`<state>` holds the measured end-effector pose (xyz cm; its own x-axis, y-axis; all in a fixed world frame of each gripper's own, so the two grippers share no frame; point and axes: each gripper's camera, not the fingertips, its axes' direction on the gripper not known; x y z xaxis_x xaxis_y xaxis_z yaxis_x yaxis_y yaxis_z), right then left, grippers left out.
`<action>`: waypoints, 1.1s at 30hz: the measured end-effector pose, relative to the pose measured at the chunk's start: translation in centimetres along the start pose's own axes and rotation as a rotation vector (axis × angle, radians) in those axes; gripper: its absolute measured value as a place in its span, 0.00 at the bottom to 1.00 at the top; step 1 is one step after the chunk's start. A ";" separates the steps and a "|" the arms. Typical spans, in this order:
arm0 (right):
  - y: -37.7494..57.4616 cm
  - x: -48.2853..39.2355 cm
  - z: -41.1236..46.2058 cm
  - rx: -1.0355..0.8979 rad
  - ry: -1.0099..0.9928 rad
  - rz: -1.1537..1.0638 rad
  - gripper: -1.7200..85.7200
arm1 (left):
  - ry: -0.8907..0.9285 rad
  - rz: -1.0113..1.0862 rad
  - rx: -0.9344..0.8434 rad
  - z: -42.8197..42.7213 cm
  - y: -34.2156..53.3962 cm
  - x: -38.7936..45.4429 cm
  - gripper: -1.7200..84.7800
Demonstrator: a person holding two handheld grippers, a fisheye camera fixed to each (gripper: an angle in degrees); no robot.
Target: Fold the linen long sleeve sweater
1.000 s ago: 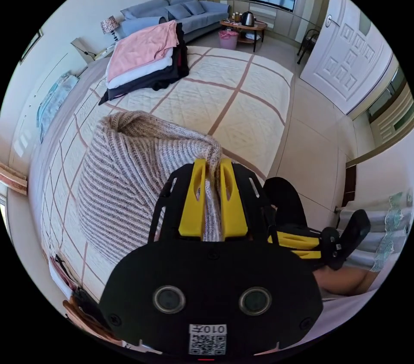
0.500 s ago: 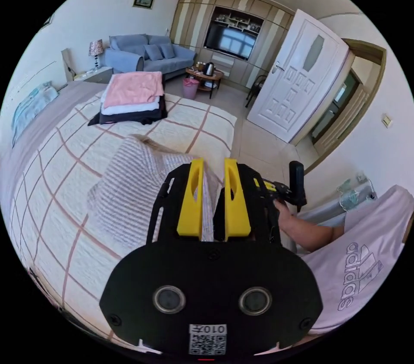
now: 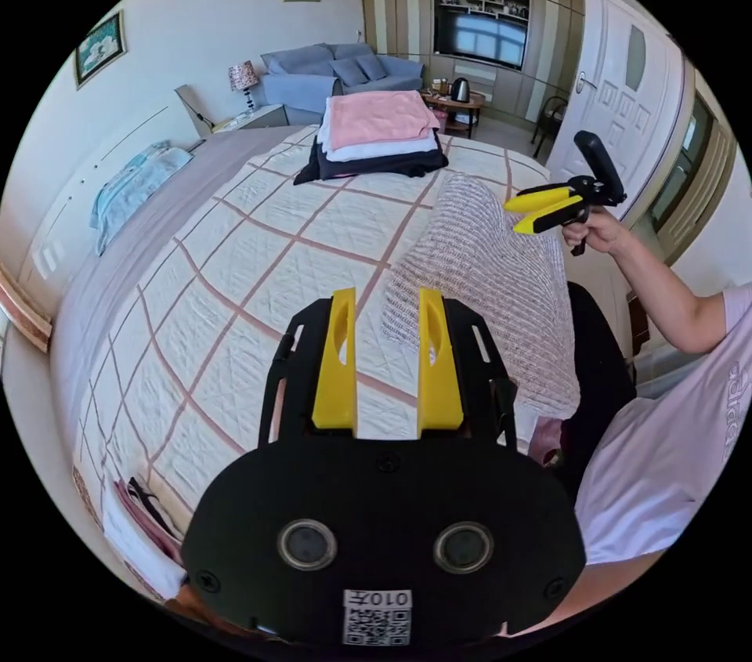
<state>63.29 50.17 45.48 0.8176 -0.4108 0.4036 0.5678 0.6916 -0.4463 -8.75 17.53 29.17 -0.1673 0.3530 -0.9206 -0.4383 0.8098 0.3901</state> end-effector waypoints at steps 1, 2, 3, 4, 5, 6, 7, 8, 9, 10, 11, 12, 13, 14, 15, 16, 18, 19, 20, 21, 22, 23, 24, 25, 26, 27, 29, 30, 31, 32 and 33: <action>-0.4 -0.4 -0.4 -0.001 -0.003 -0.016 0.10 | 0.024 -0.003 0.008 0.5 -0.3 -0.7 0.16; -0.4 -0.9 -0.9 0.021 0.009 -0.035 0.09 | 0.073 0.003 0.011 1.6 -0.9 -1.9 0.16; -0.2 -1.8 -2.3 0.067 0.022 -0.072 0.08 | 0.106 0.018 -0.015 2.9 -1.8 -2.9 0.16; 0.0 -2.0 -3.7 0.089 -0.010 -0.084 0.08 | 0.119 0.028 -0.031 3.6 -2.2 -3.2 0.16; 0.1 -1.8 -4.5 0.093 -0.043 -0.078 0.08 | 0.155 0.041 -0.059 5.1 -2.8 -3.9 0.16; 0.5 -0.6 -5.8 0.102 -0.102 -0.039 0.07 | 0.237 0.046 -0.097 6.6 -3.4 -4.5 0.15; 1.2 1.7 -6.6 0.114 -0.125 0.054 0.07 | 0.290 0.050 -0.122 7.3 -3.6 -4.8 0.15; 1.4 3.2 -6.5 0.106 -0.142 0.104 0.07 | 0.367 0.037 -0.180 8.8 -3.9 -5.4 0.14; 1.9 6.4 -5.3 0.054 -0.183 0.213 0.07 | 0.375 0.016 -0.189 9.4 -4.1 -5.9 0.13; 2.4 9.2 -3.4 0.000 -0.231 0.293 0.07 | 0.380 0.006 -0.172 9.4 -4.1 -6.1 0.13; 2.7 10.3 -2.8 0.010 -0.271 0.309 0.07 | 0.391 -0.020 -0.151 9.5 -4.2 -6.3 0.13; 3.5 12.1 -2.3 0.063 -0.382 0.353 0.07 | 0.380 -0.051 -0.147 9.6 -4.4 -6.5 0.12; 3.9 13.2 -2.2 0.085 -0.451 0.390 0.07 | 0.367 -0.067 -0.149 9.5 -4.5 -6.6 0.12; 3.9 13.2 -2.3 0.089 -0.450 0.385 0.07 | 0.349 -0.088 -0.123 9.0 -4.5 -6.7 0.12; 3.8 13.0 -2.7 0.097 -0.417 0.355 0.07 | 0.342 -0.110 -0.078 8.1 -4.4 -6.9 0.12; 3.7 12.6 -3.3 0.102 -0.385 0.326 0.08 | 0.344 -0.126 -0.056 7.7 -4.3 -7.1 0.12; 3.4 12.0 -4.4 0.110 -0.365 0.281 0.09 | 0.378 -0.149 -0.039 7.4 -3.9 -7.7 0.11; 3.0 11.2 -5.6 0.128 -0.347 0.232 0.12 | 0.383 -0.138 -0.057 7.6 -3.9 -7.7 0.11; 2.7 10.7 -6.3 0.143 -0.331 0.214 0.14 | 0.368 -0.116 -0.095 8.2 -4.0 -7.4 0.10; 1.9 9.7 -7.9 0.180 -0.282 0.197 0.18 | 0.334 -0.111 -0.108 8.4 -4.0 -7.3 0.10; 0.7 8.6 -9.1 0.193 -0.214 0.195 0.21 | 0.324 -0.115 -0.103 8.3 -3.9 -7.2 0.10; 0.0 8.1 -9.6 0.191 -0.186 0.183 0.21 | 0.324 -0.130 -0.077 8.2 -3.8 -7.3 0.10; -1.7 7.3 -10.4 0.187 -0.161 0.160 0.22 | 0.338 -0.147 -0.045 8.0 -3.6 -7.3 0.09; -3.4 6.9 -10.8 0.185 -0.159 0.173 0.21 | 0.341 -0.155 -0.034 7.9 -3.5 -7.4 0.09; -4.3 6.9 -11.0 0.181 -0.157 0.181 0.21 | 0.339 -0.165 -0.028 7.8 -3.3 -7.4 0.09; -6.0 6.8 -10.8 0.158 -0.124 0.204 0.20 | 0.340 -0.173 -0.022 7.7 -3.1 -7.5 0.09; -8.5 7.0 -9.1 0.074 -0.033 0.234 0.19 | 0.354 -0.193 -0.009 7.2 -2.9 -7.7 0.09; -9.8 7.4 -6.9 -0.026 -0.022 0.246 0.17 | 0.354 -0.202 -0.006 6.8 -2.8 -7.8 0.09; -10.7 7.9 -4.6 -0.150 -0.119 0.226 0.13 | 0.351 -0.205 -0.009 6.6 -2.9 -7.8 0.09; -10.9 8.0 -4.0 -0.177 -0.172 0.205 0.12 | 0.340 -0.208 -0.026 6.3 -3.0 -7.8 0.08; -10.6 8.1 -4.5 -0.123 -0.153 0.207 0.10 | 0.318 -0.217 -0.060 6.1 -3.2 -7.8 0.08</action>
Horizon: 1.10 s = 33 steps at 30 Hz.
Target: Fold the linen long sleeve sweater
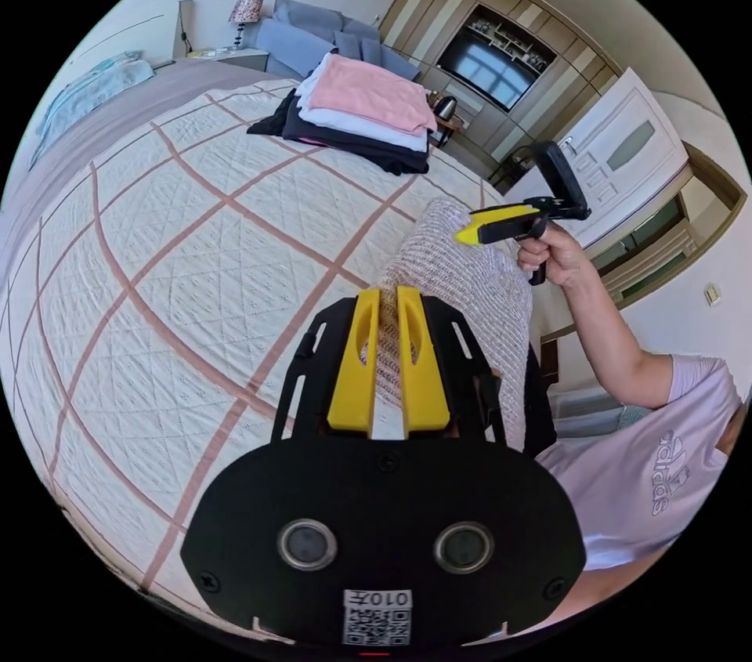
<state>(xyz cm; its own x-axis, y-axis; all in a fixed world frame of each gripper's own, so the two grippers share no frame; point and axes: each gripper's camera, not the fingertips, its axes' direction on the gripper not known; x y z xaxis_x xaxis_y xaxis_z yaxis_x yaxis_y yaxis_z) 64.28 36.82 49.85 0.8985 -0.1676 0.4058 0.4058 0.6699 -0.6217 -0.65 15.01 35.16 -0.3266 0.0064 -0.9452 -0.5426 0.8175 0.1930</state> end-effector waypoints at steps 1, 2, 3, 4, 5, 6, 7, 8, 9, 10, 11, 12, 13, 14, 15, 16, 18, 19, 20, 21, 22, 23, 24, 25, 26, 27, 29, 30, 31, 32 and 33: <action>0.8 0.4 -1.2 0.066 0.010 0.013 0.09 | -0.019 -0.008 -0.017 -0.1 -0.1 0.1 0.08; 1.1 0.8 -1.7 0.086 -0.005 0.028 0.08 | -0.036 -0.012 -0.026 -0.4 -0.1 0.3 0.08; 1.8 2.3 -1.8 0.095 -0.021 0.079 0.08 | 0.003 -0.017 -0.014 -0.6 -0.2 0.5 0.08; 2.2 4.1 -1.0 0.074 -0.045 0.137 0.08 | 0.022 -0.023 -0.011 -0.7 -0.3 0.6 0.08; 2.5 5.0 -0.4 0.066 -0.079 0.162 0.07 | 0.037 -0.025 -0.013 -0.4 -0.5 1.0 0.08; 3.0 6.8 0.7 0.072 -0.185 0.216 0.07 | 0.008 -0.013 -0.025 0.1 -0.8 1.8 0.08; 3.6 7.9 1.2 0.095 -0.269 0.252 0.07 | -0.019 -0.008 -0.034 0.4 -0.9 2.1 0.08; 3.8 8.0 1.2 0.099 -0.282 0.255 0.07 | -0.065 0.000 -0.043 0.8 -0.9 2.8 0.08; 3.9 7.7 1.1 0.098 -0.267 0.237 0.08 | -0.076 0.002 -0.016 0.6 -0.6 3.3 0.08; 4.1 7.3 0.9 0.097 -0.243 0.211 0.08 | -0.084 -0.004 0.006 0.2 -0.3 3.5 0.09; 4.2 7.1 0.8 0.101 -0.237 0.195 0.08 | -0.117 -0.004 0.057 -1.0 0.3 4.4 0.09; 4.6 6.8 0.7 0.111 -0.235 0.175 0.09 | -0.161 0.012 0.093 -2.4 1.0 5.9 0.09; 5.2 6.4 0.5 0.135 -0.242 0.152 0.09 | -0.186 0.024 0.110 -3.1 1.4 6.9 0.09; 5.5 6.1 0.3 0.154 -0.246 0.138 0.09 | -0.225 0.068 0.152 -4.5 2.5 9.2 0.09; 6.3 5.5 -0.1 0.187 -0.246 0.111 0.09 | -0.240 0.131 0.179 -5.5 3.6 11.8 0.10; 6.9 4.7 -0.3 0.206 -0.215 0.088 0.09 | -0.248 0.165 0.173 -5.5 4.1 13.1 0.10; 7.7 3.7 -0.3 0.212 -0.155 0.071 0.09 | -0.334 0.241 0.078 -4.0 5.5 16.7 0.10; 8.1 3.2 -0.1 0.212 -0.132 0.072 0.09 | -0.358 0.252 0.063 -3.4 5.8 17.3 0.10; 8.4 2.9 -0.1 0.215 -0.128 0.074 0.10 | -0.401 0.257 0.043 -2.1 6.2 17.8 0.10; 9.0 2.2 -0.2 0.227 -0.109 0.078 0.10 | -0.407 0.240 0.011 -0.7 6.2 17.6 0.10; 9.9 1.1 -0.7 0.255 -0.068 0.071 0.10 | -0.398 0.230 -0.007 0.0 6.2 17.5 0.10; 10.5 0.4 -1.0 0.273 -0.051 0.060 0.11 | -0.405 0.202 -0.012 0.8 6.1 17.2 0.10; 11.6 -1.4 -1.7 0.312 -0.030 0.022 0.11 | -0.420 0.181 0.006 0.9 6.2 17.1 0.10; 12.9 -3.4 -2.0 0.344 -0.011 -0.025 0.11 | -0.420 0.171 0.018 0.8 6.2 17.2 0.10; 13.5 -4.4 -2.0 0.349 0.008 -0.043 0.12 | -0.416 0.159 0.030 0.6 6.2 17.3 0.10; 14.7 -6.1 -1.4 0.335 0.056 -0.065 0.12 | -0.421 0.153 0.033 0.5 6.2 17.5 0.11; 16.1 -7.0 0.5 0.295 0.114 -0.041 0.13 | -0.419 0.141 0.056 0.3 6.5 17.3 0.11; 16.8 -6.3 2.3 0.249 0.127 0.006 0.13 | -0.401 0.124 0.072 0.0 6.8 16.8 0.11; 17.3 -4.9 4.4 0.192 0.102 0.060 0.12 | -0.387 0.112 0.078 -0.2 7.0 16.4 0.11; 17.8 -4.2 5.1 0.219 0.084 0.079 0.11 | -0.355 0.099 0.087 -0.7 7.1 15.8 0.10; 19.0 -3.0 5.7 0.303 0.038 0.115 0.10 | -0.330 0.091 0.087 -1.3 7.2 15.2 0.10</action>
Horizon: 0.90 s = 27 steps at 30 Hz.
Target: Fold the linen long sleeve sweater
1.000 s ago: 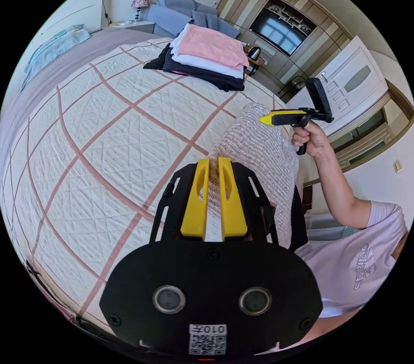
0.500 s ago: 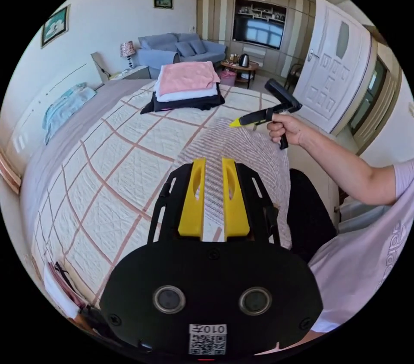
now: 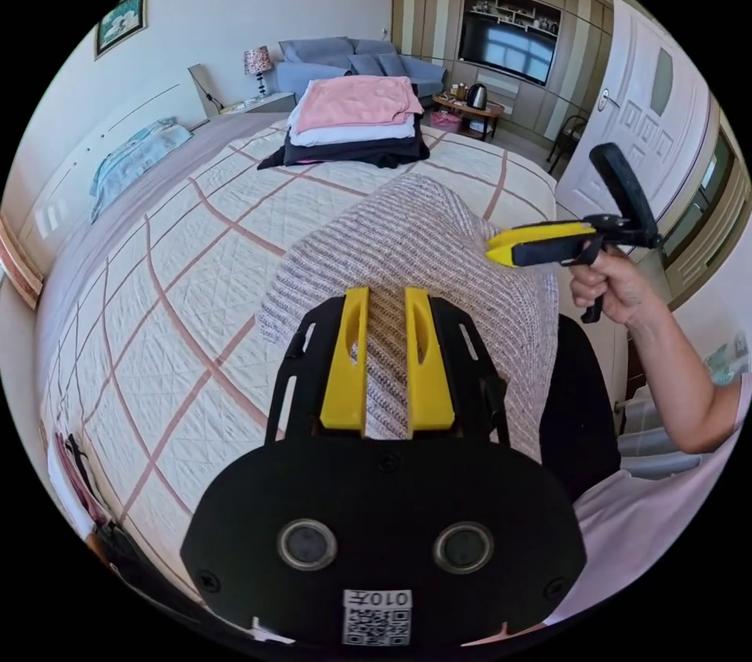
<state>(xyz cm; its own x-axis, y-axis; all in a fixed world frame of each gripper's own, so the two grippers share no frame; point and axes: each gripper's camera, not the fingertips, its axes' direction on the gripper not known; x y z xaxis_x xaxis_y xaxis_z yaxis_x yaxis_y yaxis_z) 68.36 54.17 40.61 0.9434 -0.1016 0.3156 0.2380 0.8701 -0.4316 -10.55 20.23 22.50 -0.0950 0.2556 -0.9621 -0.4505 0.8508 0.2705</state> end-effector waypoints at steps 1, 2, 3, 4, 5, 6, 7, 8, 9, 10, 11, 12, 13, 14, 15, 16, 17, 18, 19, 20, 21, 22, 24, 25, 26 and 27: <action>0.6 0.9 0.1 0.010 -0.055 0.049 0.09 | 0.008 -0.001 -0.002 -0.2 0.0 -0.3 0.10; 0.7 0.9 0.2 0.008 -0.064 0.057 0.08 | 0.028 -0.001 -0.005 -0.7 0.0 -0.9 0.10; 0.7 0.2 0.4 -0.006 -0.020 0.036 0.08 | 0.048 -0.002 -0.006 -1.3 0.0 -1.6 0.10; 1.0 -1.1 0.7 -0.011 0.053 -0.019 0.08 | 0.059 0.000 0.000 -1.8 0.0 -1.9 0.10; 1.2 -1.7 0.8 -0.011 0.080 -0.043 0.08 | 0.092 -0.004 0.025 -3.1 0.3 -2.6 0.10; 1.8 -2.7 0.7 -0.006 0.095 -0.072 0.10 | 0.142 -0.026 0.063 -4.6 0.9 -3.6 0.10; 2.5 -3.4 0.3 0.005 0.091 -0.071 0.11 | 0.169 -0.040 0.085 -5.4 1.3 -4.1 0.10; 2.9 -3.9 -0.1 0.014 0.100 -0.068 0.11 | 0.210 -0.072 0.121 -7.1 2.5 -5.3 0.10; 3.9 -5.1 -0.9 0.044 0.142 -0.068 0.13 | 0.241 -0.111 0.148 -8.7 4.2 -6.7 0.10; 5.3 -6.6 -1.7 0.093 0.195 -0.078 0.15 | 0.257 -0.134 0.163 -9.6 5.3 -7.4 0.10; 6.0 -7.4 -2.0 0.109 0.211 -0.089 0.15 | 0.274 -0.184 0.192 -11.1 7.7 -8.7 0.09; 7.5 -9.1 -2.2 0.126 0.212 -0.126 0.17 | 0.262 -0.227 0.213 -12.4 10.3 -9.7 0.09; 9.0 -10.8 -2.0 0.137 0.205 -0.170 0.17 | 0.249 -0.244 0.213 -13.0 11.5 -10.0 0.09; 9.7 -11.6 -1.7 0.137 0.204 -0.188 0.18 | 0.223 -0.274 0.199 -13.8 13.7 -10.5 0.10; 11.2 -13.1 -1.0 0.124 0.199 -0.211 0.18 | 0.220 -0.303 0.185 -14.2 15.6 -10.8 0.10; 12.5 -14.5 -0.1 0.112 0.189 -0.236 0.19 | 0.235 -0.316 0.179 -14.3 16.5 -10.9 0.10; 13.2 -15.2 0.3 0.110 0.194 -0.249 0.19 | 0.285 -0.335 0.172 -14.3 17.9 -10.9 0.10; 14.5 -16.5 1.0 0.107 0.209 -0.264 0.19 | 0.331 -0.349 0.162 -13.9 18.9 -10.7 0.10; 15.6 -17.6 1.7 0.094 0.209 -0.283 0.20 | 0.350 -0.347 0.152 -13.6 19.3 -10.5 0.11; 16.1 -18.1 2.0 0.084 0.214 -0.294 0.20 | 0.381 -0.340 0.124 -12.9 19.8 -10.1 0.11; 16.9 -19.0 2.6 0.067 0.233 -0.326 0.20 | 0.427 -0.344 0.098 -12.1 20.1 -9.9 0.11; 17.4 -19.8 3.1 0.047 0.260 -0.359 0.20 | 0.458 -0.343 0.091 -11.7 20.2 -9.9 0.11; 17.9 -20.3 3.4 0.017 0.308 -0.381 0.20 | 0.555 -0.334 0.078 -10.6 20.0 -9.6 0.12; 18.0 -20.2 3.4 0.006 0.321 -0.383 0.20 | 0.561 -0.328 0.075 -10.4 19.8 -9.5 0.13; 18.1 -20.2 3.3 0.002 0.320 -0.380 0.20 | 0.554 -0.320 0.067 -10.2 19.4 -9.5 0.13; 18.2 -19.9 3.1 -0.009 0.311 -0.362 0.20 | 0.543 -0.325 0.059 -10.0 18.9 -9.6 0.14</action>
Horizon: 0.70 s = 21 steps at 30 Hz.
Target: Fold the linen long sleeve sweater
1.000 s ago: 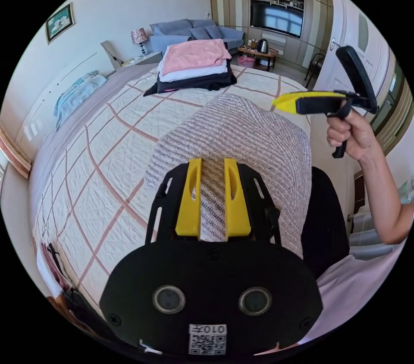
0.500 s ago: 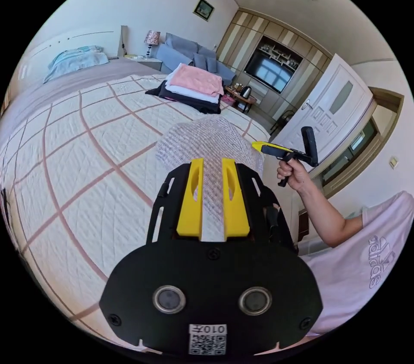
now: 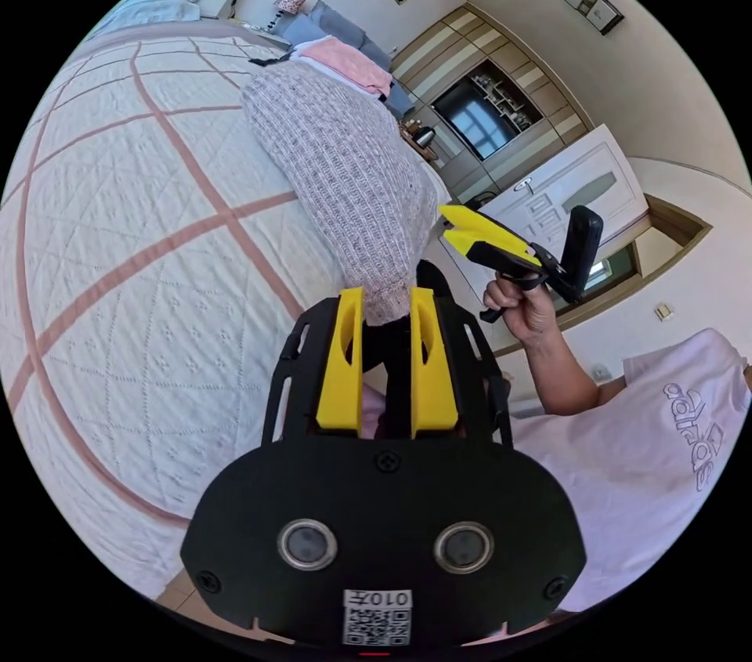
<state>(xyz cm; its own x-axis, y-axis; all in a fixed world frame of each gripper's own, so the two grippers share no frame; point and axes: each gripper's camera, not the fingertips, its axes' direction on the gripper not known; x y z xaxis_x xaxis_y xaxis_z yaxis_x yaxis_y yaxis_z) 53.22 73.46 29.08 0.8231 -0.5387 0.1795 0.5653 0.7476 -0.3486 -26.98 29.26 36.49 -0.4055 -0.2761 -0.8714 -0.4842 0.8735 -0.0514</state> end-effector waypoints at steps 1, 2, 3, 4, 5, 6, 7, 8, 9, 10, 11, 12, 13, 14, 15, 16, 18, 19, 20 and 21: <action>0.3 0.2 -0.2 0.000 -0.015 0.014 0.20 | 0.000 -0.004 0.003 0.0 -0.3 -0.1 0.15; 0.5 0.3 -0.3 0.004 -0.023 0.019 0.20 | -0.001 -0.018 0.021 0.0 -0.7 -0.2 0.15; 1.0 0.4 -0.5 0.008 -0.032 0.028 0.20 | 0.003 -0.039 0.035 -0.1 -1.1 -0.5 0.16; 1.5 0.5 -0.7 0.007 -0.036 0.038 0.20 | 0.009 -0.047 0.037 -0.1 -1.3 -0.7 0.16; 1.8 0.5 -0.7 0.007 -0.037 0.042 0.20 | 0.019 -0.061 0.035 -0.1 -1.7 -1.0 0.17; 2.4 0.5 -0.7 0.005 -0.039 0.052 0.20 | 0.025 -0.080 0.027 -0.1 -2.1 -1.4 0.17; 2.9 0.6 -0.6 0.002 -0.049 0.064 0.19 | 0.029 -0.088 0.026 -0.1 -2.2 -1.6 0.17; 3.2 0.6 -0.6 0.001 -0.058 0.069 0.19 | 0.034 -0.107 0.025 -0.3 -2.4 -2.0 0.18; 3.8 0.7 -0.5 0.001 -0.079 0.083 0.19 | 0.037 -0.126 0.027 -0.6 -2.4 -2.5 0.18; 4.3 0.8 -0.3 -0.002 -0.110 0.100 0.19 | 0.046 -0.135 0.030 -0.7 -2.4 -2.7 0.18; 4.6 0.8 -0.2 -0.003 -0.130 0.107 0.18 | 0.071 -0.156 0.031 -1.0 -2.4 -3.2 0.19; 5.1 0.8 0.0 -0.006 -0.177 0.122 0.18 | 0.089 -0.174 0.029 -1.3 -2.5 -3.6 0.19; 5.5 0.9 0.4 -0.021 -0.243 0.132 0.17 | 0.094 -0.181 0.031 -1.5 -2.5 -3.7 0.19; 5.7 0.9 0.6 -0.029 -0.286 0.135 0.16 | 0.090 -0.183 0.036 -2.0 -2.5 -3.7 0.19; 6.0 0.9 1.0 -0.035 -0.364 0.154 0.16 | 0.085 -0.189 0.037 -2.5 -2.4 -3.6 0.19; 6.3 0.7 1.3 -0.028 -0.416 0.175 0.17 | 0.087 -0.191 0.046 -2.9 -2.3 -3.6 0.20; 6.6 0.2 1.5 -0.023 -0.429 0.170 0.17 | 0.074 -0.213 0.103 -4.5 -1.9 -3.9 0.20; 6.6 -0.2 1.5 -0.028 -0.401 0.148 0.18 | 0.075 -0.217 0.113 -4.9 -1.9 -4.2 0.20; 6.5 -0.4 1.5 -0.032 -0.387 0.136 0.18 | 0.079 -0.222 0.123 -5.4 -2.3 -4.7 0.20; 6.3 -0.7 1.4 -0.042 -0.364 0.111 0.18 | 0.078 -0.221 0.127 -5.7 -2.9 -5.2 0.21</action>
<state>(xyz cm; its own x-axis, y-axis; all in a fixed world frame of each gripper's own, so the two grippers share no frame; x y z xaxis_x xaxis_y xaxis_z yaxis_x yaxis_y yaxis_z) 56.29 79.06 28.11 0.8488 -0.2763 0.4508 0.4749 0.7733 -0.4202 -27.89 25.91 43.99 -0.3619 -0.4916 -0.7921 -0.4688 0.8304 -0.3012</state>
